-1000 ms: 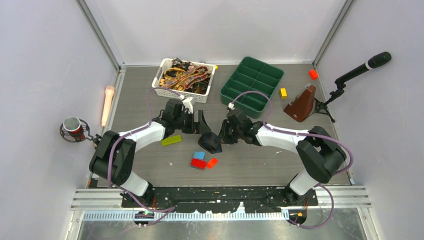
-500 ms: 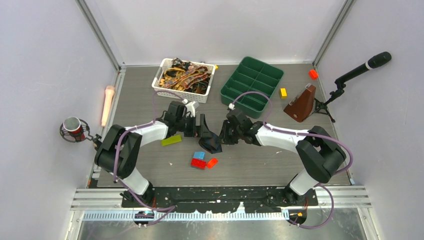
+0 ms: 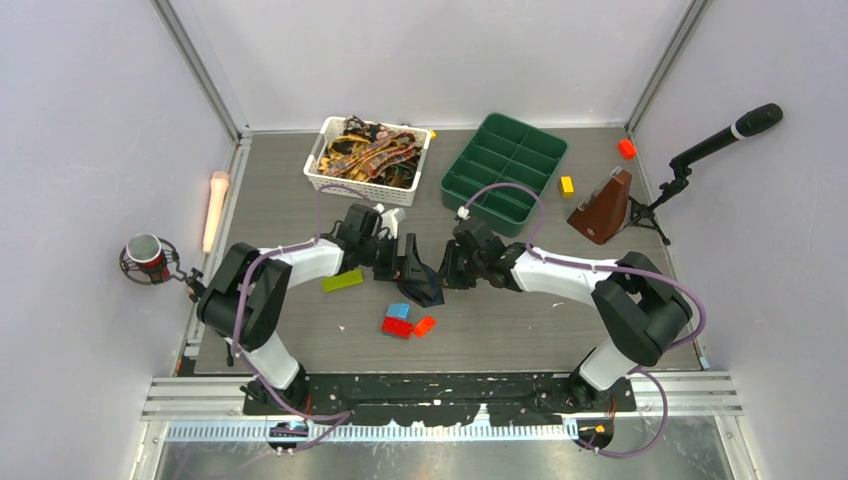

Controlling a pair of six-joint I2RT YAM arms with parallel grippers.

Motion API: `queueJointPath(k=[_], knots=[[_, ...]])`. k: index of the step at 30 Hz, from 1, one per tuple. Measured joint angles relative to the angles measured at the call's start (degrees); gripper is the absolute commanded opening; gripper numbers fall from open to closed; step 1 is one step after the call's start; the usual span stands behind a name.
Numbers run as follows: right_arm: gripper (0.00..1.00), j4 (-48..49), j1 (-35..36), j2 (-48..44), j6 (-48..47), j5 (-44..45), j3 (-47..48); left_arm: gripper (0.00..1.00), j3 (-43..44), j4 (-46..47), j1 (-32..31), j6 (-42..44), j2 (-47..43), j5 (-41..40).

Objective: Roll the ties
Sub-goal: Roll the tie at the center of the board, then pick up the tie at the center of the board.

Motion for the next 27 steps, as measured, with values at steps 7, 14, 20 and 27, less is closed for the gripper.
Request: queueJointPath(k=[7,14,20,27], knots=[[0.14,0.0,0.0,0.0,0.0,-0.02,0.02,0.78,0.92,-0.72,-0.92,-0.02,1.01,0.57],[0.14,-0.22,-0.02,0.0,-0.04,0.13,0.02,0.63,2.45,-1.07,-2.1,-0.04,2.8,0.33],[0.14,-0.48,0.0,0.0,-0.11,0.68,0.0,0.54,2.93,-0.92,-2.47,-0.39,3.8,0.57],[0.19,-2.34,-0.04,-1.36,-1.31,3.02,0.02,0.53,3.04,-0.87,-2.67,-0.68,3.78,0.52]])
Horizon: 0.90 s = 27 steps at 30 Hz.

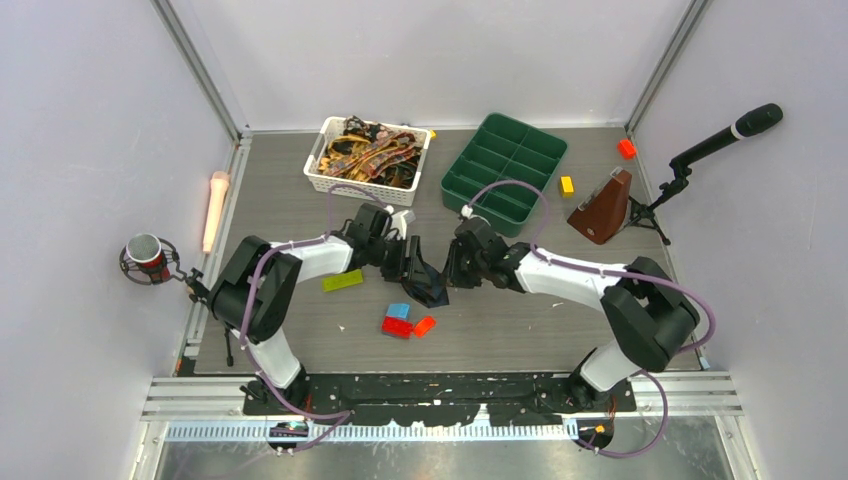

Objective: Roll the ties
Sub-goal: Pick up the tie at the center of the board.

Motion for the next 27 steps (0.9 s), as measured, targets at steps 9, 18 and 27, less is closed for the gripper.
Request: queueJointPath(k=[9,18,27], knots=[[0.24,-6.49,-7.37,-9.68,-2.67,10.64,2.71,0.53,3.41,-7.06,-0.48,0.33,-2.82,-6.23],[0.26,-12.61,-18.53,-1.09,-5.09,17.29,19.58,0.53,9.03,-15.19,-0.55,3.39,-9.07,-14.53],[0.37,-16.59,-20.72,14.36,-5.64,19.47,33.46,0.53,9.57,-20.31,-0.55,4.96,-13.2,-19.1]])
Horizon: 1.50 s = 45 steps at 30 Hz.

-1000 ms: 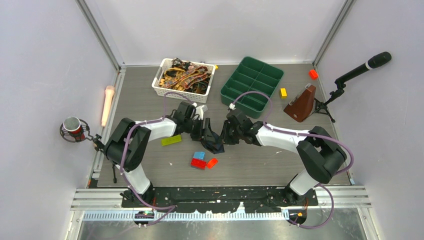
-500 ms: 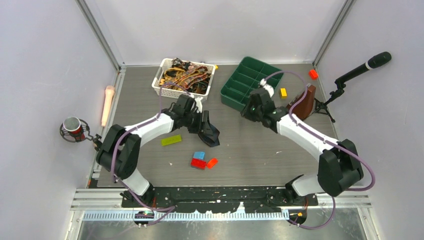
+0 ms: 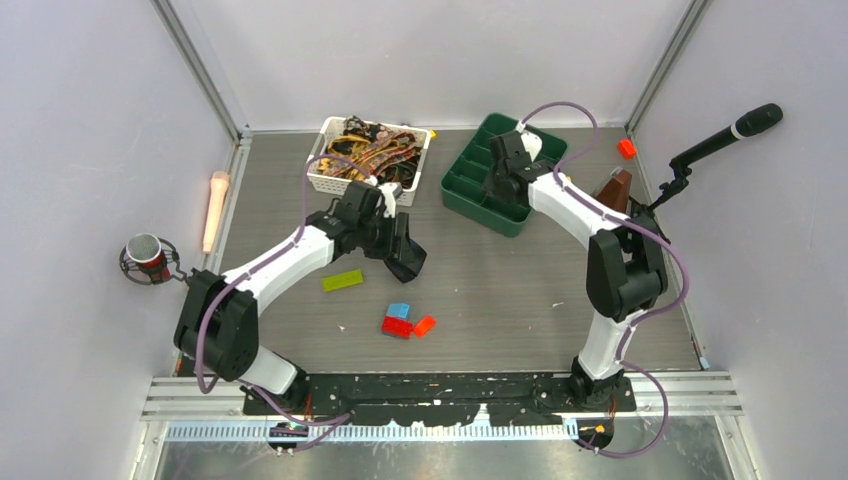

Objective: Roll the ties
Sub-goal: Pick up the tie at the center of the board, then move the storage box to the center of the board.

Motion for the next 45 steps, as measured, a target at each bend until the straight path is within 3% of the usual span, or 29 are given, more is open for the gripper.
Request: queueJointPath(k=[10,17,19,23,28,35,45], knots=[[0.45,-3.23,-0.7,4.9,0.9,0.37,2.12,0.53,1.03,-2.45,0.0,0.55,-2.89,-2.4],[0.44,-2.82,-0.7,8.79,1.9,-0.87,3.19,0.53,1.36,-3.34,0.02,0.74,-3.63,-2.93],[0.4,-2.82,-0.7,9.66,1.99,-1.14,3.58,0.53,1.33,-3.72,0.04,0.85,-3.93,-2.99],[0.21,-2.62,-0.68,11.23,1.9,-1.42,4.74,0.53,1.36,-4.07,0.31,1.11,-4.15,-3.02],[0.11,-2.67,-0.28,11.02,0.07,-0.22,4.37,0.54,2.05,-4.72,0.57,1.77,-4.35,-3.02],[0.04,-5.53,2.67,0.04,-5.25,3.04,-8.79,0.53,5.51,-6.62,1.22,2.67,-5.16,-2.99],[0.0,-19.61,17.51,-20.61,-9.97,1.97,-21.92,0.52,12.39,-10.97,1.51,5.77,-6.49,-2.78]])
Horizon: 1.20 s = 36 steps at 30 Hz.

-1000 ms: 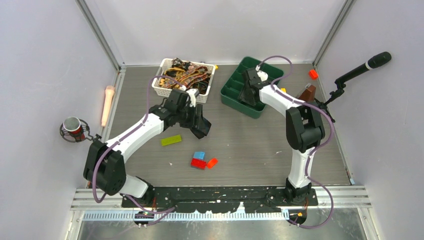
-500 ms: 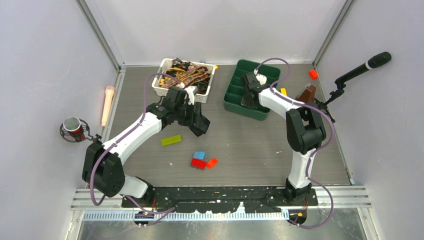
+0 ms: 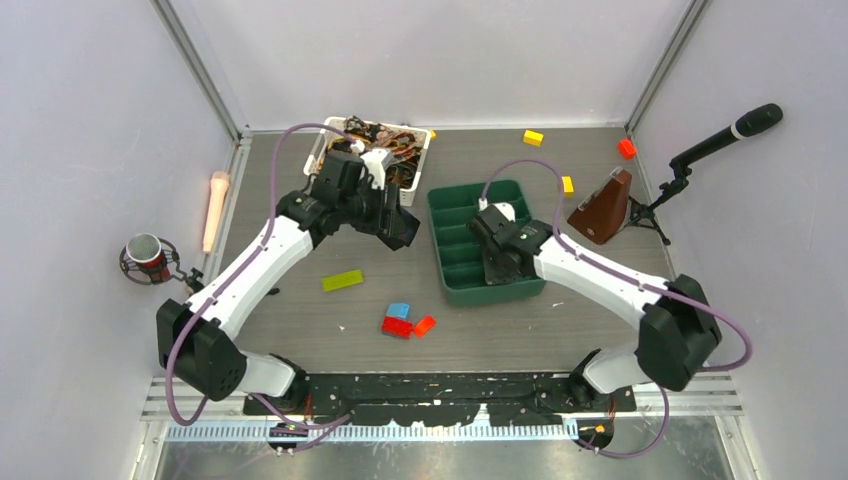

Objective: Roll the ties
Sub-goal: Move the storage box to the center of the board.

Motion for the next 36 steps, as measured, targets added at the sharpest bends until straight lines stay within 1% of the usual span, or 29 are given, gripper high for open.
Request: queueJointPath(k=[4,8,13,14,17,19,20,21,22,24,28,31,32,33,36], knots=[[0.0,-2.1,2.97,-4.61,-2.99,-3.23,-1.62,0.52,4.33,-2.67,0.02,2.01,-0.68,-0.02],[0.01,-3.63,4.94,-6.62,-5.9,-4.68,-2.93,0.52,7.91,-5.6,0.24,3.96,-1.64,-0.55],[0.04,-4.26,8.41,-6.54,-9.62,-4.79,-2.86,0.51,8.33,-8.24,0.72,5.46,-3.56,-1.4],[0.04,-4.2,10.4,-6.29,-10.75,-4.63,-2.49,0.51,8.33,-8.68,0.72,5.55,-3.74,-1.51],[0.06,-2.47,12.31,-5.95,-14.69,-4.96,-2.12,0.5,8.33,-9.44,0.83,6.1,-3.82,-1.7],[0.11,-1.2,12.9,-5.97,-17.86,-5.73,-2.16,0.5,8.33,-9.88,0.94,6.43,-3.82,-1.7],[0.21,-0.35,13.16,-6.14,-19.76,-6.01,-2.32,0.5,8.33,-9.94,0.98,6.54,-3.82,-1.7],[0.28,0.76,13.25,-6.56,-21.88,-6.08,-2.86,0.49,8.33,-9.94,1.03,6.58,-3.82,-1.7],[0.38,1.9,13.27,-7.21,-24.06,-5.75,-3.58,0.49,8.33,-9.94,1.09,6.64,-3.82,-1.7],[0.46,3.78,13.25,-9.27,-28.87,-3.39,-4.85,0.49,8.33,-9.94,1.14,6.64,-3.82,-1.68],[0.51,7.28,12.07,-11.08,-35.01,2.78,-4.92,0.48,8.33,-9.94,1.14,6.62,-3.82,-1.38],[0.54,8.68,8.76,-9.35,-36.79,7.5,-3.76,0.48,8.33,-9.9,1.16,6.54,-3.76,-0.74],[0.6,8.7,7.56,-8.35,-36.59,8.96,-3.02,0.47,8.33,-9.88,1.16,6.51,-3.69,-0.24],[0.62,8.94,6.25,-7.23,-35.98,10.4,-2.12,0.47,8.33,-9.86,1.16,6.54,-3.54,0.28],[0.62,8.81,3.56,-6.54,-30.14,11.76,-0.61,0.46,8.35,-9.79,1.16,6.62,-2.67,2.08]])
